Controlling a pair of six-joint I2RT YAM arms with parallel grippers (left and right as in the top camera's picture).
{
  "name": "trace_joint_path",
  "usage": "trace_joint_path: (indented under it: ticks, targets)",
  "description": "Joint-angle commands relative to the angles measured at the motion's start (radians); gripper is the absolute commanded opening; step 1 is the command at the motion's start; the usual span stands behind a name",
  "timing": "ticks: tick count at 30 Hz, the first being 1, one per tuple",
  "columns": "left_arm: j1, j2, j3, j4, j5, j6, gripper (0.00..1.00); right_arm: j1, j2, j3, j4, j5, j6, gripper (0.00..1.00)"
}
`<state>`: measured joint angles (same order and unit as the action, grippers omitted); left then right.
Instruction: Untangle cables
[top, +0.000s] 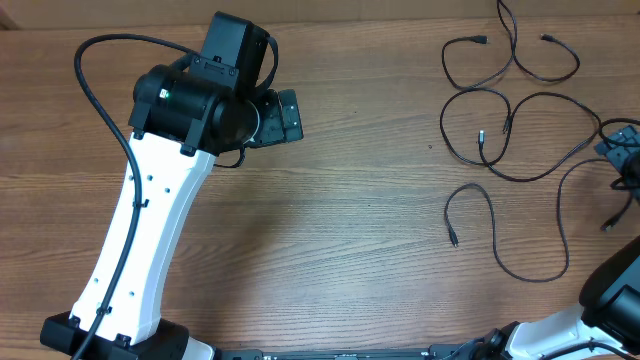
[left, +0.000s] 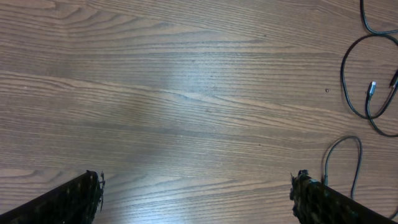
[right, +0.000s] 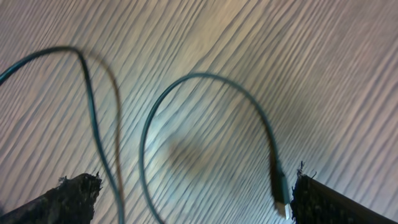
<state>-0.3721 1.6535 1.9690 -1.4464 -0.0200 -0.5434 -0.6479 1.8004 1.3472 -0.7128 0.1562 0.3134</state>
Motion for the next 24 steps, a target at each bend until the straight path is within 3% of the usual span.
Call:
trace_joint_path:
  ticks: [1, 7, 10, 18, 24]
  targets:
    - [0.003, 0.009, 0.003, -0.003, -0.013, 0.023, 1.0, -0.003, 0.032, -0.006, 0.023, 0.079, -0.008, 1.0]
    - [0.003, 0.009, 0.003, -0.024, -0.013, 0.024, 1.0, -0.04, 0.081, -0.006, 0.044, 0.086, -0.02, 0.92]
    - [0.003, 0.009, 0.003, -0.024, -0.013, 0.023, 1.0, -0.082, 0.091, -0.006, 0.058, 0.05, -0.074, 1.0]
    - [0.003, 0.009, 0.003, -0.024, -0.013, 0.024, 1.0, -0.182, 0.161, -0.006, 0.052, -0.096, -0.087, 0.99]
    - [0.003, 0.009, 0.003, -0.018, -0.014, 0.023, 1.0, -0.183, 0.177, -0.006, 0.06, -0.102, -0.087, 0.76]
